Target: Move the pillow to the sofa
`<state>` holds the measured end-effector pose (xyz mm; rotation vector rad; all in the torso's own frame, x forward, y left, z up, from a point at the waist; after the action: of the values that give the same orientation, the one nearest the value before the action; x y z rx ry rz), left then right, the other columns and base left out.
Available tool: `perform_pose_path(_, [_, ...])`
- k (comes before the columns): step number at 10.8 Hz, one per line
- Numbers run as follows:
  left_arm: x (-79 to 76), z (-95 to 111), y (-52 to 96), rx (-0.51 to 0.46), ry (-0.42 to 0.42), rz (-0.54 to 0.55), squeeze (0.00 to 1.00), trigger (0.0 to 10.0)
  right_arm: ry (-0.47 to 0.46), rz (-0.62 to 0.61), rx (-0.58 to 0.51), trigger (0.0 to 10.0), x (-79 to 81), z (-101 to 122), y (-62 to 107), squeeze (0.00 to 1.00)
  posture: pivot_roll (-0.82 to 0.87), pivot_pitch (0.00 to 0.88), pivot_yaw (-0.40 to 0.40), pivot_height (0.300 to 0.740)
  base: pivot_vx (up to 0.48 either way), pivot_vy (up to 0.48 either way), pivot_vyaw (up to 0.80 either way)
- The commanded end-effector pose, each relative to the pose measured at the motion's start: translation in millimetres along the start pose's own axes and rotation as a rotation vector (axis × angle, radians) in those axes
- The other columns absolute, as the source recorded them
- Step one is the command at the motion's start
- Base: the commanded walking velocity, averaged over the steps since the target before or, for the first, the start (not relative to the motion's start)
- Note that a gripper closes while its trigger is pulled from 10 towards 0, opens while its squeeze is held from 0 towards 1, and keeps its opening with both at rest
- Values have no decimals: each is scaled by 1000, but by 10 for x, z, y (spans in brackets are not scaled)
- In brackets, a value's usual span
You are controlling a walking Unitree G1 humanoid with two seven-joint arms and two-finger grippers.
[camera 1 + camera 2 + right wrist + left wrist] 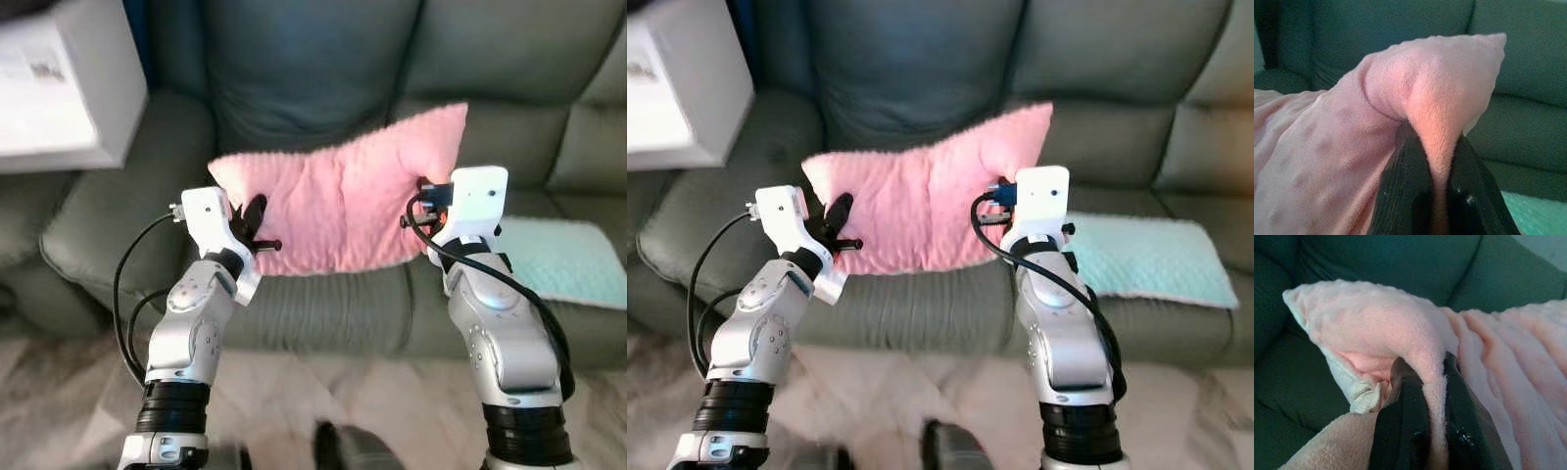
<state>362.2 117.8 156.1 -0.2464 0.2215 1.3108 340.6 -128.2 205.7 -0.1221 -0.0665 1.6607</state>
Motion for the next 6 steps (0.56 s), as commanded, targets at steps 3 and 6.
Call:
perform_pose_path(3, [-31, 18, 6, -12, -8, -19, 0, 10000, 2, 19, -12, 10000, 30, 36, 14, 0, -146, 211, -60, 740, 447, 0, 0])
perform_pose_path(6, [-44, -6, 7, 0, -5, -27, 0, 10000, 1, 24, -7, 10000, 42, 23, 18, 0, -146, 210, -60, 740, 398, 0, 0])
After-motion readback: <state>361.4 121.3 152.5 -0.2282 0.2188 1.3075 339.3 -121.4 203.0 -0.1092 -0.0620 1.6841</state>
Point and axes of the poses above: a point about 5 cm out from each wrist's last joint towards the gripper, its own y axis pointing back from the gripper into the wrist, its own z axis along the axis of the wrist's last joint, x = y × z, the point moved 3 cm from there along -y, pointing out of the wrist towards the gripper, and after that the axes turned 1 degree about -y, right-handed, at the moved point
